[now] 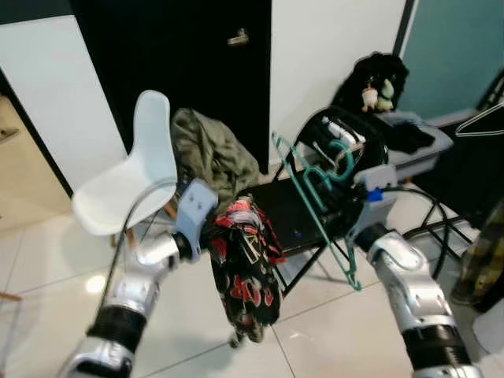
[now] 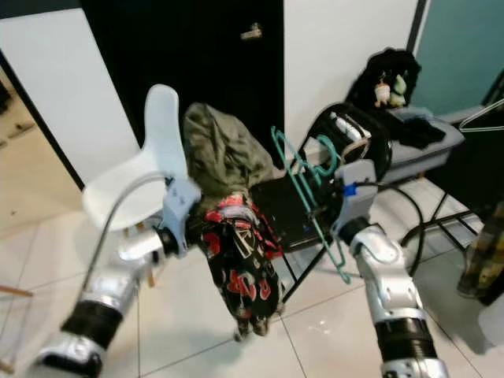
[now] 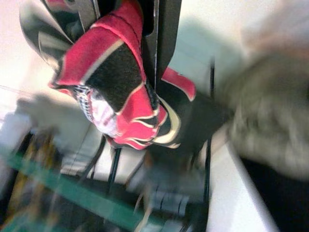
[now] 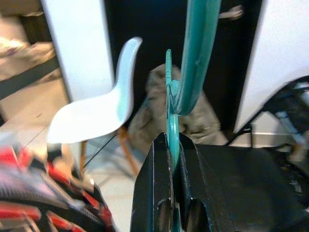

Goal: Hang hanger

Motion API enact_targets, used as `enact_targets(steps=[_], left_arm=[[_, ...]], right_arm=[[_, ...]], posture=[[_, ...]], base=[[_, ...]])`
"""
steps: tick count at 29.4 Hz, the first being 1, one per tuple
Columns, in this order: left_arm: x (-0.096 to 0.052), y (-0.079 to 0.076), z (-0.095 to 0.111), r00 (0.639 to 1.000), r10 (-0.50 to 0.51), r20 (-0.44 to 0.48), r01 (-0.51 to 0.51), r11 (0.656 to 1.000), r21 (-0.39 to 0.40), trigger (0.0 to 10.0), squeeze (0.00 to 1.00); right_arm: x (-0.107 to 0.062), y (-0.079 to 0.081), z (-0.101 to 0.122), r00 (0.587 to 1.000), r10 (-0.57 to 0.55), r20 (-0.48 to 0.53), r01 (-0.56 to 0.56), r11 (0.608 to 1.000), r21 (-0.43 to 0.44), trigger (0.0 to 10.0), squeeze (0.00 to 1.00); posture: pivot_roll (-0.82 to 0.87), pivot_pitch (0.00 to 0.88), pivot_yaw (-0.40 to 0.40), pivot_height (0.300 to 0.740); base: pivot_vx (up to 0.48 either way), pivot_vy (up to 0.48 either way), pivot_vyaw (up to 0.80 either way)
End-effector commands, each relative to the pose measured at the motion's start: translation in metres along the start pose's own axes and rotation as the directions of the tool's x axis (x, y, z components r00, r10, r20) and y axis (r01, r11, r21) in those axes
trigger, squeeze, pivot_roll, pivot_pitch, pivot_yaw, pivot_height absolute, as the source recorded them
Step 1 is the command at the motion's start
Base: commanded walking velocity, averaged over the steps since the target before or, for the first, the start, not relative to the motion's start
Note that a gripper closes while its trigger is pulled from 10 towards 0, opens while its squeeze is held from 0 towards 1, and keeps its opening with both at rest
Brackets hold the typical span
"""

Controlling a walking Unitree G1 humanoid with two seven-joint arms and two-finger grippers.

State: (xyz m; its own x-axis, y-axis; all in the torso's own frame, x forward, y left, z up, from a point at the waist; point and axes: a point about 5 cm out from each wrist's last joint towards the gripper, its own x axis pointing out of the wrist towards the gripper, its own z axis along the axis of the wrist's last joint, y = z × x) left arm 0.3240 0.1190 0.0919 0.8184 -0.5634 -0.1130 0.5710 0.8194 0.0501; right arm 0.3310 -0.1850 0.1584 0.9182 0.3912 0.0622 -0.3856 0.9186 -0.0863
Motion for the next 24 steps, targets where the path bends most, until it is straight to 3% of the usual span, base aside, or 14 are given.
enact_targets(steps=[1,2,5,9,15,24], left_arm=[[-0.004,0.005,-0.008,0.997,0.072,-0.032,-0.073,0.997,-0.034,10.0,0.00],[-0.006,-0.001,-0.019,0.992,0.107,-0.068,-0.111,0.992,-0.066,10.0,0.00],[-0.006,-0.008,-0.023,0.993,0.096,-0.073,-0.100,0.994,-0.054,10.0,0.00],[-0.005,0.001,-0.019,0.988,0.137,-0.065,-0.144,0.984,-0.108,10.0,0.00],[-0.001,-0.003,-0.018,0.990,0.125,-0.068,-0.131,0.987,-0.095,10.0,0.00],[0.002,-0.005,-0.016,0.988,0.142,-0.064,-0.147,0.986,-0.083,10.0,0.00]], right_arm=[[0.005,0.004,0.000,1.000,0.017,-0.001,-0.017,1.000,-0.010,10.0,0.00],[0.007,0.003,-0.003,1.000,0.008,-0.008,-0.008,1.000,-0.012,10.0,0.00],[0.008,-0.002,-0.004,1.000,-0.024,-0.019,0.024,1.000,-0.019,10.0,0.00],[0.008,-0.009,-0.002,0.998,-0.056,-0.013,0.055,0.998,-0.020,10.0,0.00],[0.006,-0.014,-0.002,0.996,-0.089,-0.011,0.089,0.996,-0.013,10.0,0.00],[0.010,-0.001,-0.005,1.000,-0.017,-0.009,0.016,0.999,-0.035,10.0,0.00]], posture=[[0.02,0.000,0.022,0.740],[0.02,0.000,0.017,0.740],[0.02,0.000,0.013,0.740],[0.01,0.000,0.016,0.740],[0.00,0.000,0.022,0.740],[0.00,0.000,0.016,0.740]], base=[[0.000,0.000,0.80],[0.000,0.000,0.80],[0.000,0.000,0.80],[0.000,0.000,0.80],[0.000,0.000,0.73],[0.000,0.000,0.80]])
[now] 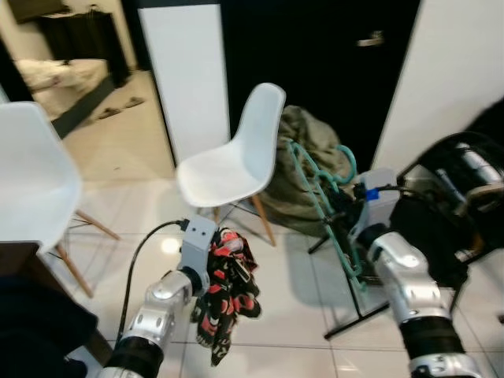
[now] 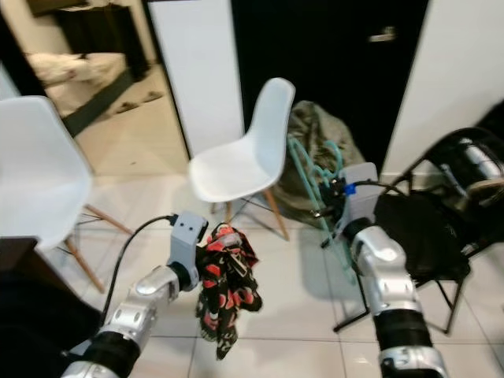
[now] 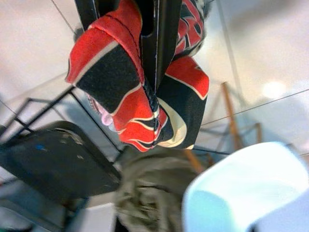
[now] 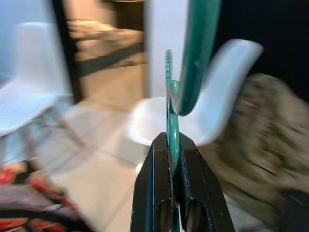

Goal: Hang hanger

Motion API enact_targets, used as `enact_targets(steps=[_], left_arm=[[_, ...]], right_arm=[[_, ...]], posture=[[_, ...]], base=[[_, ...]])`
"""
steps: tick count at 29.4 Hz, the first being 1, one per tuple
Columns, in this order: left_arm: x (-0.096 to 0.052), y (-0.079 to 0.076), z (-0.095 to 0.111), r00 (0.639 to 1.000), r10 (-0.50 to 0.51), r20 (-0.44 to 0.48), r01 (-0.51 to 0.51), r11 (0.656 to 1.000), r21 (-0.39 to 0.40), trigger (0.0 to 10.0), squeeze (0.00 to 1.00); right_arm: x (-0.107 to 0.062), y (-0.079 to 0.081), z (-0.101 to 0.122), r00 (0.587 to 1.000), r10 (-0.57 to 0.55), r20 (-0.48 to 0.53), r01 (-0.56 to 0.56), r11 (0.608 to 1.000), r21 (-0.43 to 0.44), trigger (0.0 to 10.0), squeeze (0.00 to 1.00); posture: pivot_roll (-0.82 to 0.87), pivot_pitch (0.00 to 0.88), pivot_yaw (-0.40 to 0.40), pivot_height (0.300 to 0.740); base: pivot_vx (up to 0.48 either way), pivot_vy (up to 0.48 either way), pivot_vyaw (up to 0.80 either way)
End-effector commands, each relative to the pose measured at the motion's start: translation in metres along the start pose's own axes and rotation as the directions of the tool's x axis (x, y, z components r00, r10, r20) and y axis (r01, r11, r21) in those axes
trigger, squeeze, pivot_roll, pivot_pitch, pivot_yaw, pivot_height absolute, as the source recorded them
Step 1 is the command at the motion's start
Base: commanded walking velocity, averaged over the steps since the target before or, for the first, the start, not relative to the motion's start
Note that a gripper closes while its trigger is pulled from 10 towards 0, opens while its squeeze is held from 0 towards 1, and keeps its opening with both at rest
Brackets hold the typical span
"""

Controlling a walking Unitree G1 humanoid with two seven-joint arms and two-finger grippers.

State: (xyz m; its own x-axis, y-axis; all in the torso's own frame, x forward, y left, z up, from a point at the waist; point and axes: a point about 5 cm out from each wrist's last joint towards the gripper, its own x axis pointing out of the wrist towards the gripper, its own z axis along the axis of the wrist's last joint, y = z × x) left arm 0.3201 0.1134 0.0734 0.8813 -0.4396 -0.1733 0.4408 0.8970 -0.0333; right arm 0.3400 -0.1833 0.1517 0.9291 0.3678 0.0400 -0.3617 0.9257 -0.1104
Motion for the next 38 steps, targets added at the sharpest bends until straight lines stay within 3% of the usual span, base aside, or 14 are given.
enact_targets(steps=[1,8,10,15,25,29,38], left_arm=[[0.001,0.003,0.003,1.000,0.007,0.005,-0.007,1.000,0.016,10.0,0.00],[0.000,-0.001,0.004,1.000,-0.011,0.017,0.010,0.999,0.051,10.0,0.00],[0.000,-0.004,0.005,1.000,-0.021,0.023,0.020,0.999,0.046,10.0,0.00],[0.000,-0.007,0.005,1.000,-0.012,0.020,0.011,1.000,0.025,10.0,0.00],[-0.002,0.002,0.002,0.997,0.077,-0.009,-0.076,0.997,0.032,10.0,0.00],[-0.003,0.005,0.000,0.995,0.095,-0.021,-0.095,0.995,0.005,10.0,0.00],[-0.001,0.004,0.001,0.995,0.099,-0.014,-0.099,0.995,-0.006,10.0,0.00]], right_arm=[[0.001,0.000,0.003,1.000,0.007,0.016,-0.006,1.000,-0.010,10.0,0.00],[0.005,0.006,0.007,0.998,0.052,0.039,-0.052,0.999,-0.004,10.0,0.00],[0.009,0.021,0.017,0.984,0.154,0.091,-0.154,0.988,-0.007,10.0,0.00],[0.013,0.042,0.025,0.957,0.258,0.131,-0.258,0.966,-0.021,10.0,0.00],[0.016,0.040,0.009,0.973,0.219,0.071,-0.219,0.976,-0.003,10.0,0.00],[0.011,0.035,-0.004,0.981,0.193,0.034,-0.193,0.981,0.019,10.0,0.00],[0.009,0.035,-0.001,0.980,0.196,0.044,-0.197,0.980,0.011,10.0,0.00]], posture=[[0.00,0.000,0.016,0.740],[0.01,0.000,0.009,0.740],[0.02,0.000,0.001,0.740],[0.02,0.000,-0.003,0.740],[0.03,0.000,-0.004,0.740],[0.02,0.000,-0.001,0.740],[0.02,0.000,0.002,0.740]], base=[[0.000,0.000,0.80],[0.000,0.000,0.80],[0.000,0.000,0.80],[0.000,0.000,0.80],[0.000,0.000,0.80],[0.000,-0.465,0.80],[0.000,-0.258,0.80]])
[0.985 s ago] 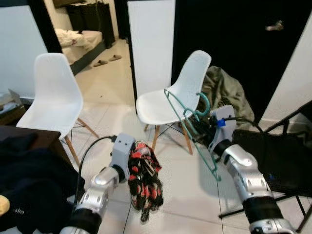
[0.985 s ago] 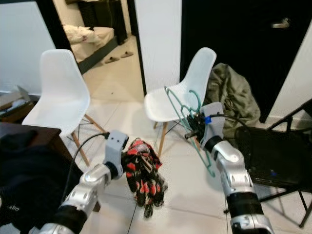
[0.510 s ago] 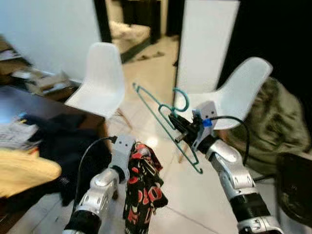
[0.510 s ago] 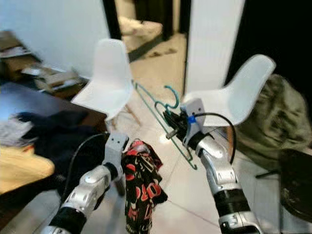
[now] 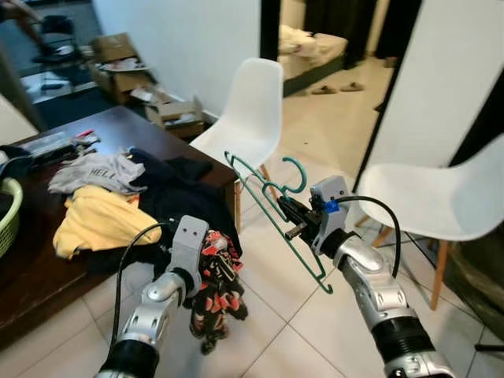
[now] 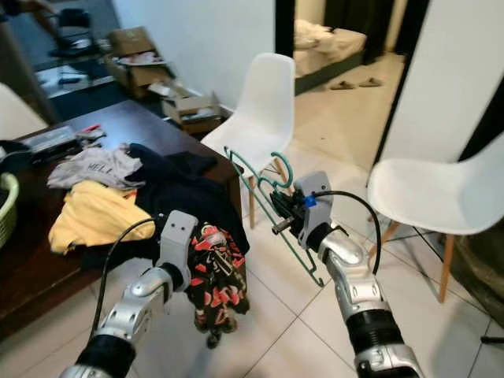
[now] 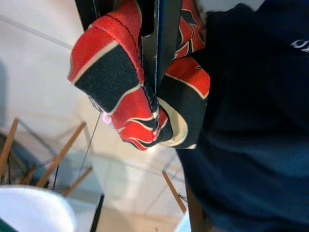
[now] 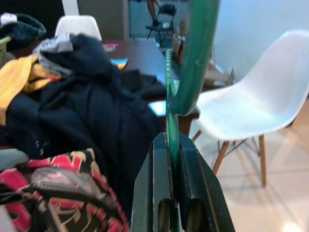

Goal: Hang hanger

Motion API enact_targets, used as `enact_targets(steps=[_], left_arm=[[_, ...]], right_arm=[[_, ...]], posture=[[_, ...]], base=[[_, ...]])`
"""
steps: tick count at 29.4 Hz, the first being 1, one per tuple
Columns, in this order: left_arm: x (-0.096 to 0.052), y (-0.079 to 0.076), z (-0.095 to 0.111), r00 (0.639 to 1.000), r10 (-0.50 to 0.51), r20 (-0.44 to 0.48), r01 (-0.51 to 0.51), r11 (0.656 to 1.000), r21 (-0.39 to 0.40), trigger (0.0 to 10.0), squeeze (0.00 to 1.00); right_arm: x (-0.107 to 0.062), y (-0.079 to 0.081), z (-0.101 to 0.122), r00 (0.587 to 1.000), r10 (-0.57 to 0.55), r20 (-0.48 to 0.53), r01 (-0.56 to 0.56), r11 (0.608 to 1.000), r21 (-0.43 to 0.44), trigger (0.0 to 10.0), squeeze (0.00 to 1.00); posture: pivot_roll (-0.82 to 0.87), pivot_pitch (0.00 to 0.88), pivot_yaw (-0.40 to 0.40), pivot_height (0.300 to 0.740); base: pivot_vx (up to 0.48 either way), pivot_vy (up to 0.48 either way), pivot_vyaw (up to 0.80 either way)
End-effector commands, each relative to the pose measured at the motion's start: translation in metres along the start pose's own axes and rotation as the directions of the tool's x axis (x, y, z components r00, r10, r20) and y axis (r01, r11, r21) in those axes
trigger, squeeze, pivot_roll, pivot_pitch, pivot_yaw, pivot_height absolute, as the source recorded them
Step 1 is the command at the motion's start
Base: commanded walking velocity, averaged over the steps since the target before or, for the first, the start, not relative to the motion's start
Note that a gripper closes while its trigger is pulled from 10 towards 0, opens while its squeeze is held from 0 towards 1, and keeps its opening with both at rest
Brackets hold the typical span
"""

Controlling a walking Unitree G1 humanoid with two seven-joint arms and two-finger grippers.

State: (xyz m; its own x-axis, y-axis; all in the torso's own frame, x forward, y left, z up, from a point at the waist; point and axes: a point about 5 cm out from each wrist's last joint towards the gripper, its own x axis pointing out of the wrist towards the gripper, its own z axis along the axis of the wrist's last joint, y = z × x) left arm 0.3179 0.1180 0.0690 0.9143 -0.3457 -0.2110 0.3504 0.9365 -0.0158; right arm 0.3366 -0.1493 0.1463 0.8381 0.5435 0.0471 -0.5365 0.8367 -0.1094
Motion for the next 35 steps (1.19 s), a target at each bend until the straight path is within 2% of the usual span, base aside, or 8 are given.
enact_targets(steps=[1,8,20,35], left_arm=[[0.002,0.000,0.006,1.000,-0.001,0.022,0.002,1.000,-0.006,10.0,0.00],[-0.002,0.001,0.002,1.000,-0.019,0.004,0.019,0.996,-0.087,10.0,0.00],[-0.010,0.012,-0.003,0.999,0.042,0.011,-0.041,0.996,-0.073,10.0,0.00],[-0.010,0.010,0.000,0.999,0.023,0.029,-0.021,0.997,-0.070,10.0,0.00]], right_arm=[[0.001,0.002,0.001,1.000,0.001,0.014,-0.001,1.000,0.004,10.0,0.00],[0.003,0.002,0.004,1.000,0.013,0.028,-0.012,1.000,-0.016,10.0,0.00],[0.006,0.004,0.008,0.999,0.036,0.036,-0.035,0.999,-0.035,10.0,0.00],[0.007,0.004,0.009,0.998,0.037,0.045,-0.035,0.999,-0.042,10.0,0.00]], posture=[[0.02,0.000,0.002,0.740],[0.02,0.000,-0.004,0.740],[0.02,0.000,-0.016,0.740],[0.01,0.000,-0.013,0.740]], base=[[0.000,0.000,0.80],[0.000,0.000,0.80],[0.000,0.000,0.80],[0.000,0.000,0.80]])
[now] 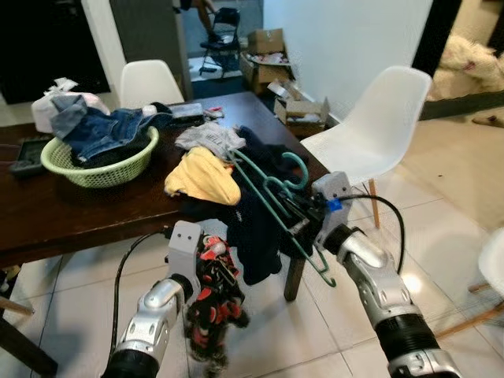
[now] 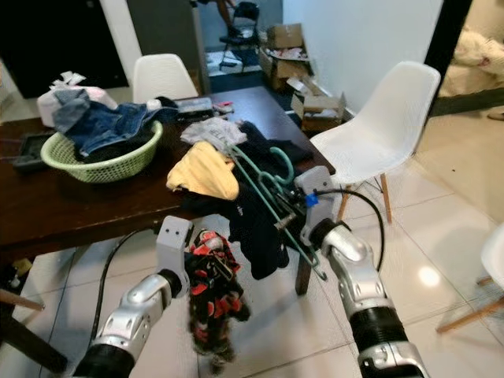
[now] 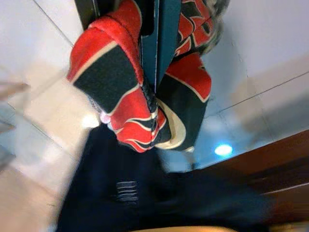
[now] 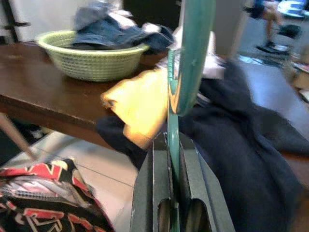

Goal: Hang hanger

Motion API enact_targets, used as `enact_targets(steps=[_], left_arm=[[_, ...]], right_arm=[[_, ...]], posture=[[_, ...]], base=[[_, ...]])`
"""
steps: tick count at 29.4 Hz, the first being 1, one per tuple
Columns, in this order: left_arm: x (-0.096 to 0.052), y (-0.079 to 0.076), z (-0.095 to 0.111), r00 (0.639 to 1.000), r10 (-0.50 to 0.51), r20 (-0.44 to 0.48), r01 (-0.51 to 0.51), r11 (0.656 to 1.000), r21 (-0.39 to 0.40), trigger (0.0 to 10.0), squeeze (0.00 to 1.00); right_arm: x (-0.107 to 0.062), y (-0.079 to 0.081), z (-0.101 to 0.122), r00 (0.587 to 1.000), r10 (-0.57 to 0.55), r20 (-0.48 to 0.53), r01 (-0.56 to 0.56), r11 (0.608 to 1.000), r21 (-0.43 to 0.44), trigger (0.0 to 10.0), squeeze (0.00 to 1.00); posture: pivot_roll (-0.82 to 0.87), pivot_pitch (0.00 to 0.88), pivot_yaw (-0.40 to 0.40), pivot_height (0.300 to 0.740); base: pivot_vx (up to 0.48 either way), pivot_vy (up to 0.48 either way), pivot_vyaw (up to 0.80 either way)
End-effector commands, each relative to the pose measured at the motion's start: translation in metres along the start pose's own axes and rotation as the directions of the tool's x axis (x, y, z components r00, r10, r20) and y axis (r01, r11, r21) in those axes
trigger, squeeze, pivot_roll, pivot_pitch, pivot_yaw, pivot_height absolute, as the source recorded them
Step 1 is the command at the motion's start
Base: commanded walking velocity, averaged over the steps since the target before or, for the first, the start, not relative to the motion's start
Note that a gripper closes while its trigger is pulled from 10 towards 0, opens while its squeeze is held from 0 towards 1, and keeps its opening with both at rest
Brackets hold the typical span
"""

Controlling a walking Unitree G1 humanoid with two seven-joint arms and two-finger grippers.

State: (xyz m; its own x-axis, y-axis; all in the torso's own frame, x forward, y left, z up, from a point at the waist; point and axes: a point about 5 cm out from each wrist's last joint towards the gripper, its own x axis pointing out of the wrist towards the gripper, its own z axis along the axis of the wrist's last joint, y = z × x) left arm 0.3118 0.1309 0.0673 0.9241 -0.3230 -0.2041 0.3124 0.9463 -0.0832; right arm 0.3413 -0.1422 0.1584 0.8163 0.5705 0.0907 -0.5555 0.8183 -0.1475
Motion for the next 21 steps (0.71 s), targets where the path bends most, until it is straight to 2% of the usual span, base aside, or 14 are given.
enact_targets(steps=[1,7,12,14,21], left_arm=[[0.000,-0.001,0.003,1.000,-0.003,0.023,0.003,1.000,0.002,10.0,0.00],[0.000,-0.002,0.003,1.000,-0.008,0.022,0.008,1.000,-0.005,10.0,0.00],[-0.002,-0.005,0.001,0.998,-0.064,-0.003,0.064,0.998,0.006,10.0,0.00],[-0.005,-0.004,-0.003,0.996,-0.083,-0.020,0.083,0.997,0.001,10.0,0.00],[-0.005,-0.004,-0.004,0.997,-0.079,-0.020,0.079,0.997,-0.007,10.0,0.00]], right_arm=[[-0.002,0.002,-0.002,1.000,0.007,0.000,-0.007,1.000,-0.006,10.0,0.00],[-0.001,0.001,0.000,1.000,0.002,0.011,-0.001,1.000,-0.010,10.0,0.00],[0.001,-0.005,0.008,0.998,-0.047,0.052,0.048,0.999,-0.019,10.0,0.00],[0.004,-0.015,0.019,0.986,-0.138,0.095,0.141,0.990,-0.030,10.0,0.00],[0.006,-0.018,0.022,0.981,-0.168,0.092,0.172,0.984,-0.038,10.0,0.00]], posture=[[0.01,0.000,-0.015,0.740],[0.02,0.000,-0.016,0.740],[0.02,0.000,-0.017,0.740],[0.02,0.000,-0.016,0.740],[0.02,0.000,-0.019,0.740]], base=[[0.000,0.000,0.80],[0.000,0.000,0.80],[0.000,0.000,0.80],[0.302,0.000,0.00],[0.361,0.000,0.00]])
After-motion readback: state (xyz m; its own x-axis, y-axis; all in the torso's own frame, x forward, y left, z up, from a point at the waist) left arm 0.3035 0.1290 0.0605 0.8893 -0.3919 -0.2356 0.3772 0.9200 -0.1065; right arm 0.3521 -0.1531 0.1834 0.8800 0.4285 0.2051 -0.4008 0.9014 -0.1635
